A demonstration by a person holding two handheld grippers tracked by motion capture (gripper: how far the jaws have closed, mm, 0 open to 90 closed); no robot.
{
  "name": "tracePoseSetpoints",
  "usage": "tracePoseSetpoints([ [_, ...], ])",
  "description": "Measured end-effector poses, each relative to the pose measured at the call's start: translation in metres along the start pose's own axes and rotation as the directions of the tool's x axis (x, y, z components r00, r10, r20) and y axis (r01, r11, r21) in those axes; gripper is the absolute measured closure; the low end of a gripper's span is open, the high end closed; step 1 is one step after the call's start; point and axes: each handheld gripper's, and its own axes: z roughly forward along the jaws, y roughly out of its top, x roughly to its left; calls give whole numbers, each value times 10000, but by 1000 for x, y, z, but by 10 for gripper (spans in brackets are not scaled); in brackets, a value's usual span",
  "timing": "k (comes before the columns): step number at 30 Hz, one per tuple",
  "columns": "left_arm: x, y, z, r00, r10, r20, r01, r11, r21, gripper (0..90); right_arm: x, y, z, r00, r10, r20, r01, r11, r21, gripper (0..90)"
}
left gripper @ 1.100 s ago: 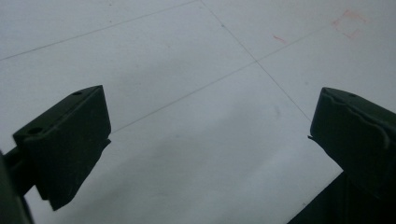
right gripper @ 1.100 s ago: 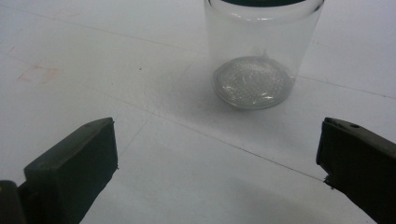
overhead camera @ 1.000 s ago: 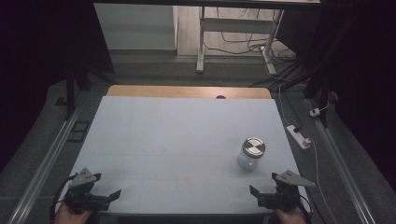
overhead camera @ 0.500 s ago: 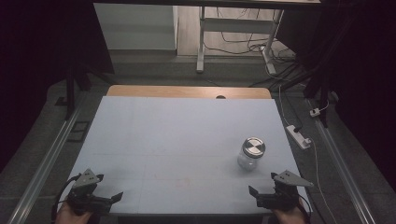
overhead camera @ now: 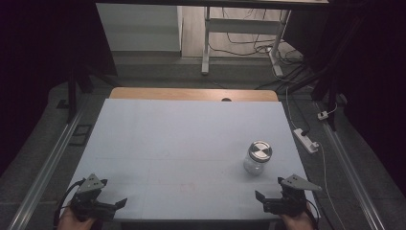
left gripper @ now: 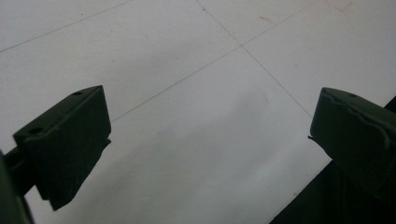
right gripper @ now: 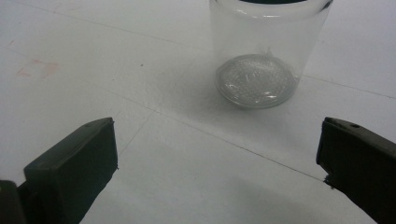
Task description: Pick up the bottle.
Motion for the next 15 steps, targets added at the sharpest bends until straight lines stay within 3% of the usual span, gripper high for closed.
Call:
tracePoseSetpoints([
  [15,-1,1,3,10000,12,-98,-10,9998,186,2,3,5,2,9997,-123,-215,121,9999,-81,0],
])
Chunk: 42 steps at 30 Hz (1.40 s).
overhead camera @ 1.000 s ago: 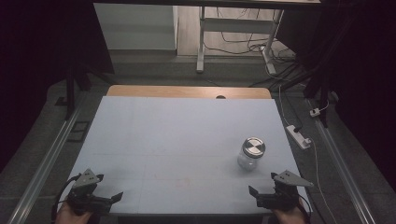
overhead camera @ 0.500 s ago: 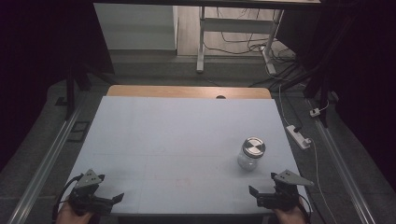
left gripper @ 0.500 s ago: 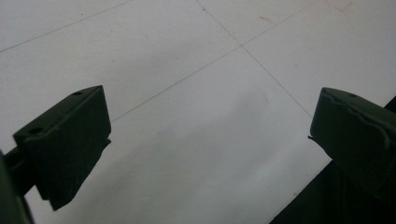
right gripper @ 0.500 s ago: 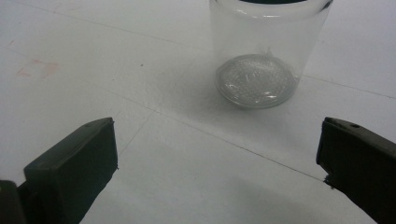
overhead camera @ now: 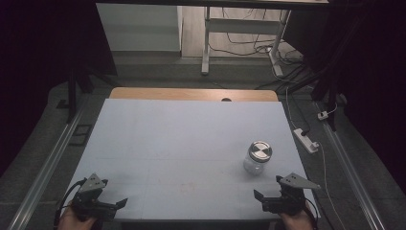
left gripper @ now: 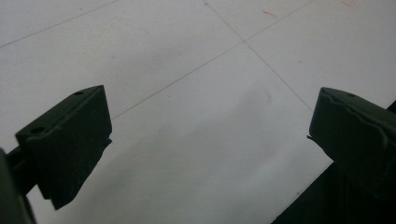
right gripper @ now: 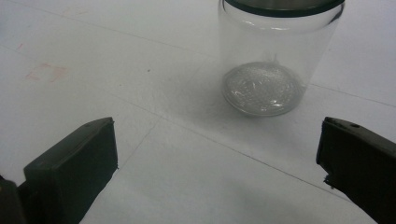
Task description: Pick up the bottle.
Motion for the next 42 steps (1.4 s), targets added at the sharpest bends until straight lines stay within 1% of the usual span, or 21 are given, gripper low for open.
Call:
tracePoseSetpoints([
  [3,-1,0,0,10000,75,-1,-75,10000,47,4,2,1,1,9999,-65,-133,64,9999,-113,0],
  [7,-2,1,1,9999,156,-11,-155,9998,96,8,4,3,3,9998,-161,-138,159,9998,-118,0],
  [10,-2,1,2,9998,221,-27,-221,9996,185,12,4,5,6,9998,-183,-48,183,9998,-46,0],
  [12,-3,2,3,9995,316,-64,-314,9992,244,14,4,7,8,9998,-218,-34,217,9997,-110,0],
  [16,-4,2,3,9992,394,-61,-392,9988,306,16,4,10,13,9999,-127,-3,127,9996,-244,0],
  [20,-5,3,5,9988,486,-74,-483,9981,389,18,3,12,18,9997,-159,206,165,9994,-292,0],
  [22,-5,3,5,9985,538,-93,-534,9977,421,19,2,13,20,9992,-127,391,135,9997,-206,0],
  [24,-6,4,5,9981,609,-135,-602,9971,456,20,-1,14,23,9989,-88,458,96,9998,-169,0],
  [27,-7,4,6,9977,669,-145,-661,9965,506,20,-4,16,26,9989,96,466,-90,9999,-123,0],
  [30,-7,5,6,9970,759,-162,-749,9957,550,20,-7,19,30,9990,263,349,-257,9995,-166,0],
  [33,-7,5,6,9970,758,-165,-748,9957,539,20,-10,21,33,9987,341,380,-340,9994,-41,0],
  [34,-7,5,6,9971,746,-148,-738,9959,518,20,-11,23,36,9983,415,401,-418,9991,65,0],
  [36,-7,5,6,9973,724,-145,-716,9961,507,20,-12,25,39,9981,425,443,-433,9989,172,0],
  [38,-7,5,6,9973,719,-144,-711,9962,502,20,-13,27,43,9981,323,518,-336,9991,245,0],
  [42,-7,5,6,9972,732,-146,-724,9961,513,20,-18,30,49,9973,373,625,-394,9987,318,0],
])
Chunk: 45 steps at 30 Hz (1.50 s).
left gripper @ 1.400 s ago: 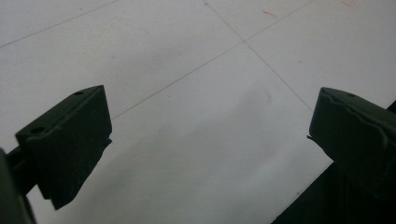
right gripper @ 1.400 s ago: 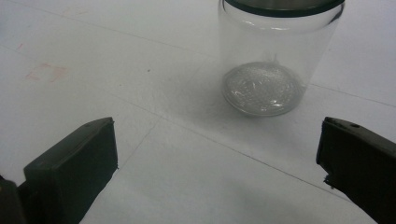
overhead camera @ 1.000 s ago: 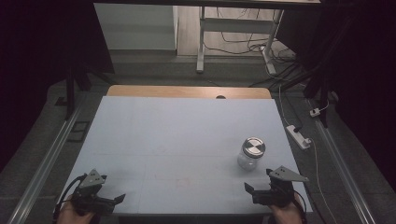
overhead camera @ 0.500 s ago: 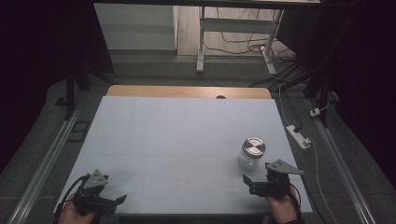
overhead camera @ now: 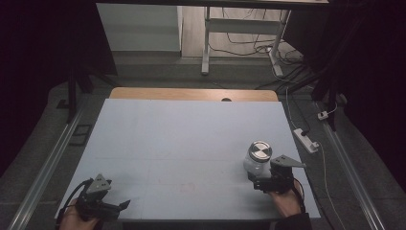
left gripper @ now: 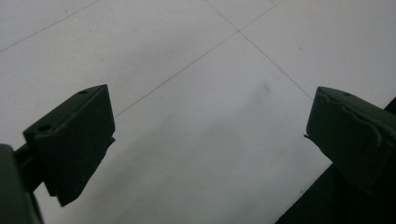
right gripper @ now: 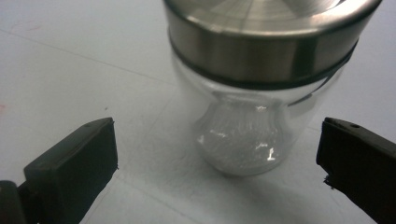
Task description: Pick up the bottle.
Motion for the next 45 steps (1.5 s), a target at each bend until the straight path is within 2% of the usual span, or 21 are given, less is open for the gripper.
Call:
tracePoseSetpoints([
  [10,0,0,0,10000,36,-18,-36,10000,5,19,-6,12,14,9996,-61,271,64,9999,-100,0],
  [15,-1,0,0,10000,61,-48,-61,10000,30,19,-9,17,22,9992,177,351,-169,9996,-236,0],
  [22,-1,0,1,9999,86,-63,-86,10000,29,19,-11,23,27,9975,99,697,-66,9988,-477,15],
  [26,-2,1,1,9999,120,-70,-120,9999,81,19,-12,24,29,9983,124,574,-92,9985,-547,60],
  [30,-2,1,1,9998,191,-103,-189,9997,130,20,-11,25,30,9992,-55,398,78,9982,-589,120],
  [45,-8,3,5,9964,792,-311,-772,9952,597,26,-9,30,29,9977,-468,481,489,9979,-434,136],
])
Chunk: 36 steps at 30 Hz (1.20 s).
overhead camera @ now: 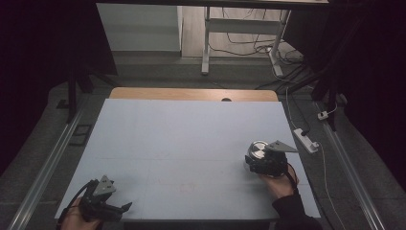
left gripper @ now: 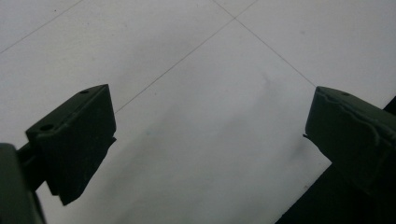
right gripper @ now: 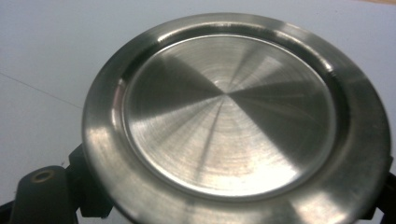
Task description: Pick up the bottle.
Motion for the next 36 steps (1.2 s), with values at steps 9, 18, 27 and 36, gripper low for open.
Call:
tracePoseSetpoints([
  [9,-1,1,1,9999,79,-65,-79,9999,86,27,3,6,-9,9999,56,90,-52,9986,-527,137],
  [18,3,-1,-1,9995,-284,113,286,9994,-173,20,15,17,-15,9991,-83,-415,49,9967,-808,137],
  [27,8,-3,-4,9963,-702,490,728,9959,-534,13,35,27,-10,9938,-494,-994,412,9957,-829,137],
  [36,12,-5,-5,9928,-922,764,977,9926,-714,9,53,36,1,9867,-830,-1399,717,9939,-836,138],
])
